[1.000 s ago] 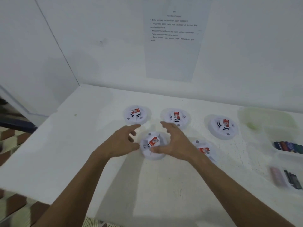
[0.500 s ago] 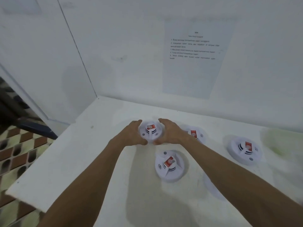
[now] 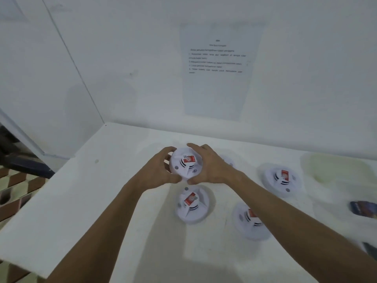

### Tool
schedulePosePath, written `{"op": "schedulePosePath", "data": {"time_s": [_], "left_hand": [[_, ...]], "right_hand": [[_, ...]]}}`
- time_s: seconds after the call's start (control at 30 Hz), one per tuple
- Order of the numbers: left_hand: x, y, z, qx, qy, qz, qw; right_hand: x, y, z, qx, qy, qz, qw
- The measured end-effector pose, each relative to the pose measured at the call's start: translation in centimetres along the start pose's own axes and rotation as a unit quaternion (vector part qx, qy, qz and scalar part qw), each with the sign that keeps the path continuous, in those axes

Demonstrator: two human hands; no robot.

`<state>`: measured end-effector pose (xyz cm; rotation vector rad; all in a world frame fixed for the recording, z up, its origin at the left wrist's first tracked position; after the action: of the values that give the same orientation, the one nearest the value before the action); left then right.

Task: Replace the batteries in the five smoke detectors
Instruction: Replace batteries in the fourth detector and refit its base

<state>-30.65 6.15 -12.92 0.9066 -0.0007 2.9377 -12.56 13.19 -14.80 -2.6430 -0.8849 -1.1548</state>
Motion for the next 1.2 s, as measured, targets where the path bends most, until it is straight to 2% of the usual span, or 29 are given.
{"op": "schedulePosePath", "data": {"time_s": [0.13, 0.27, 0.4, 0.57, 0.67, 0.77, 0.97, 1.2], "left_hand": [[-3.2, 0.9, 5.9, -0.062, 0.012, -0.041, 0.997], [-8.0, 1.3, 11.1, -0.104, 0.076, -0.072, 0.989], [-13.5, 1.9, 14.5, -0.116, 0.133, -0.111, 0.978], [-20.3, 3.3, 18.9, -0.169, 0.102, -0.166, 0.966], [-23.4, 4.3, 20.9, -0.193, 0.104, -0.167, 0.961], [-25.2, 5.0, 22.1, -0.204, 0.083, -0.147, 0.964], [-26.0, 5.6, 23.0, -0.183, 0.119, -0.186, 0.958], [-24.8, 6.2, 23.8, -0.199, 0.049, -0.125, 0.971]], "right_hand": [[4.2, 6.2, 1.8, 0.015, 0.001, 0.015, 1.0], [9.0, 13.2, 4.4, -0.005, -0.01, 0.063, 0.998], [13.0, 19.7, 7.4, -0.04, -0.12, 0.055, 0.99], [15.3, 26.6, 10.2, -0.054, -0.273, 0.03, 0.96], [15.4, 29.8, 11.6, -0.042, -0.336, 0.042, 0.94], [15.5, 32.2, 12.3, -0.039, -0.318, 0.061, 0.945], [17.3, 34.6, 12.6, -0.029, -0.235, 0.108, 0.966], [16.6, 34.9, 12.5, -0.009, -0.234, 0.117, 0.965]]}}
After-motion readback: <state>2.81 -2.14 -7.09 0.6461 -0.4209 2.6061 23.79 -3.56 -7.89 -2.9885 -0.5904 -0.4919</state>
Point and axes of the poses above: each hand's wrist, its own y-axis away from the middle knuckle, its own x-axis out of the back of the hand, z = x × y, the point moved 3 cm from there along -y, towards the middle knuckle, and after that the axes turned 6 degrees about -x, right-handed, at the moved point
